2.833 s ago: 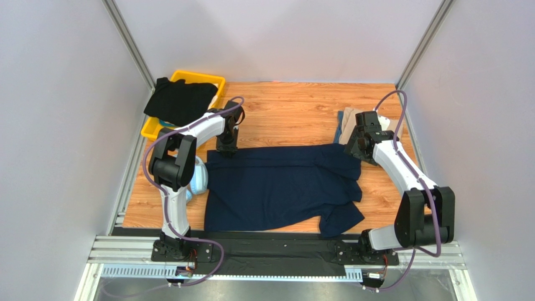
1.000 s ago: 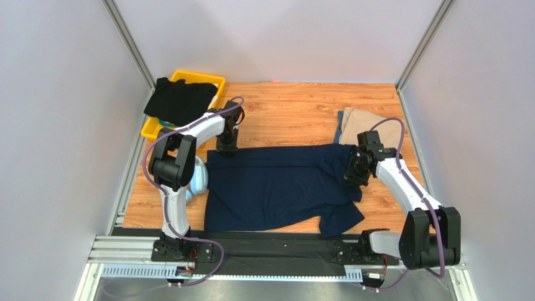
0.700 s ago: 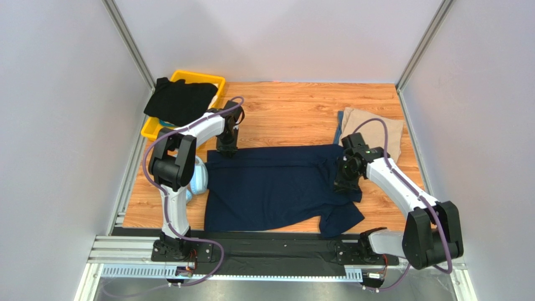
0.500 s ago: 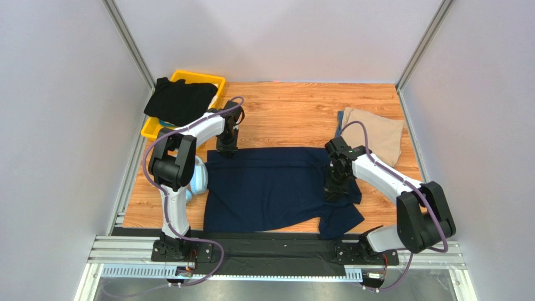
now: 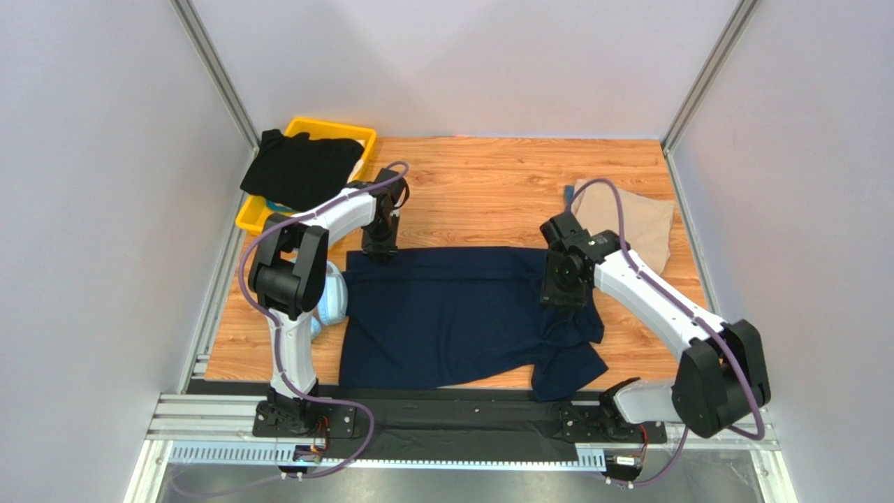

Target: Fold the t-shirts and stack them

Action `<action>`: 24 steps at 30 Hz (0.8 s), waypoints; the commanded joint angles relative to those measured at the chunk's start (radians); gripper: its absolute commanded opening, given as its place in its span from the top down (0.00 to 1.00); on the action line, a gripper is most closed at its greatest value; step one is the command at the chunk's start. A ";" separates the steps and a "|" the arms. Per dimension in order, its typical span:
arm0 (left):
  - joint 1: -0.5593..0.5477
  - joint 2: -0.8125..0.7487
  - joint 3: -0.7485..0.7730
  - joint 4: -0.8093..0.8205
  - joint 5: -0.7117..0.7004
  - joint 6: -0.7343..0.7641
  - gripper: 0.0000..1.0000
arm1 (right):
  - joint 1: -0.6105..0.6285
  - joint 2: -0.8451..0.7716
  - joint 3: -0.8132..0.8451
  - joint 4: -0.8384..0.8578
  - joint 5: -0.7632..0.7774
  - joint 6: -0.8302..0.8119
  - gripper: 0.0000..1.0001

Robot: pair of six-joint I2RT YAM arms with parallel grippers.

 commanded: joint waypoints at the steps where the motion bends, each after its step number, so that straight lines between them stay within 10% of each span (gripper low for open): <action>1: -0.005 -0.027 0.031 -0.008 0.016 0.014 0.64 | -0.008 -0.046 0.155 -0.011 0.195 -0.029 0.56; 24: -0.006 -0.037 0.022 -0.016 0.019 0.017 0.64 | -0.090 0.291 0.217 0.107 0.152 -0.087 0.55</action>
